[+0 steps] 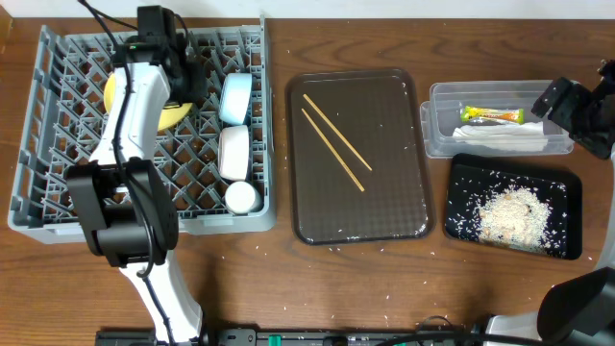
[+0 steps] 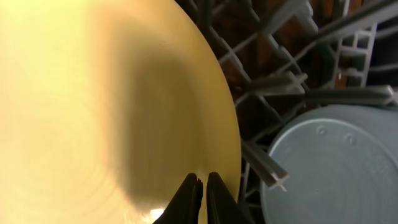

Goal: Sort waste into correct bins and load items into the dishwasher
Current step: 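Lower the yellow plate upright into the rack slots and release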

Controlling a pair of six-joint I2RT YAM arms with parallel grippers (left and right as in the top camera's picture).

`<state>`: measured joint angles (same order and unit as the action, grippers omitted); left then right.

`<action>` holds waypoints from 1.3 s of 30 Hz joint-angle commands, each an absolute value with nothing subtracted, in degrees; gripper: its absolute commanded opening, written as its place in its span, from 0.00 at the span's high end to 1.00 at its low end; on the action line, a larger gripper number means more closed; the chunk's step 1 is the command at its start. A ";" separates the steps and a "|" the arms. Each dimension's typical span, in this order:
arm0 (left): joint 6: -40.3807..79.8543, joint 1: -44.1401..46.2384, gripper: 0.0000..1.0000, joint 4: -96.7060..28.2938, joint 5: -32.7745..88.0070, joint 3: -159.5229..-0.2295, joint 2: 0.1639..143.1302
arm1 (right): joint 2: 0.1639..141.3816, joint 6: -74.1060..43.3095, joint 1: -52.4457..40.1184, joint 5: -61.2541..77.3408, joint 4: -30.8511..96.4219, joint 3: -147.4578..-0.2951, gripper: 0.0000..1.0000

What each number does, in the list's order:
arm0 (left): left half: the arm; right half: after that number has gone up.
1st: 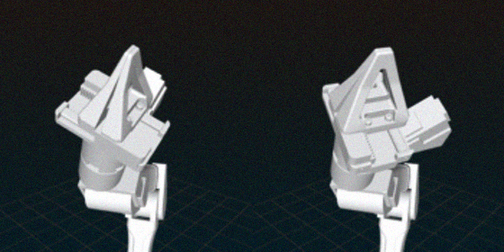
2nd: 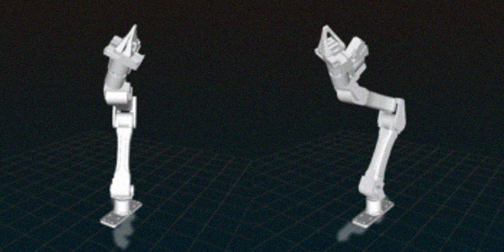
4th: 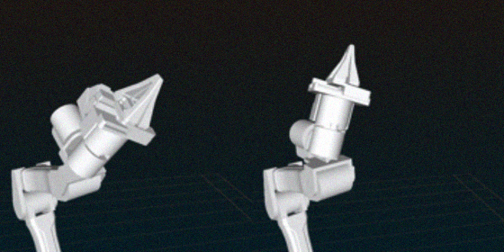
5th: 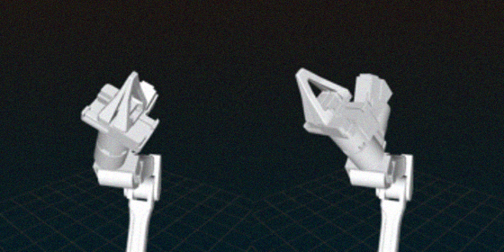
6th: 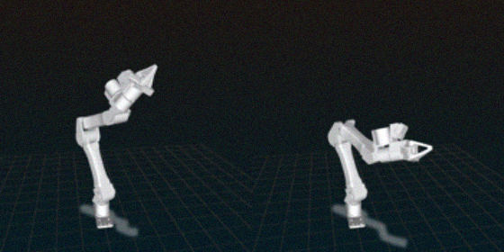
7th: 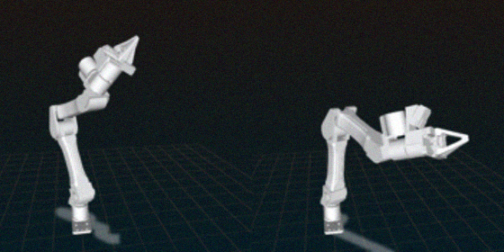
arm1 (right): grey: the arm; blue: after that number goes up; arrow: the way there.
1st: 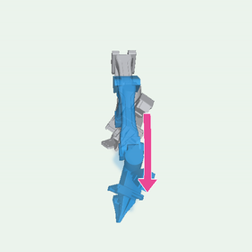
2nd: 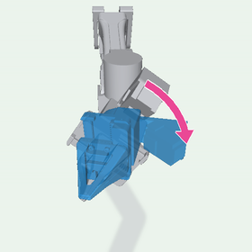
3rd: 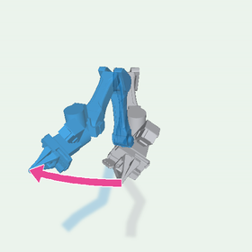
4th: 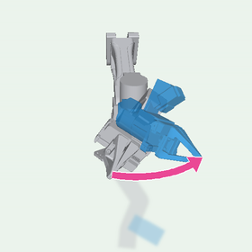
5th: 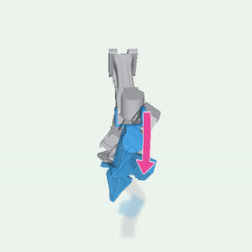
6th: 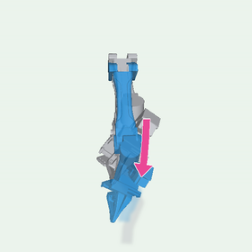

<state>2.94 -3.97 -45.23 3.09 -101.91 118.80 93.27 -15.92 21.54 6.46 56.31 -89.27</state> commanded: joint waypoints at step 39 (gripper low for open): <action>3.14 1.52 0.92 -41.30 -5.61 -93.34 111.57 | 93.45 -16.25 21.69 6.46 56.38 -89.14 0.01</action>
<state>2.81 0.47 -41.15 -4.29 -93.58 115.50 93.27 -15.92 21.54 6.46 56.31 -89.27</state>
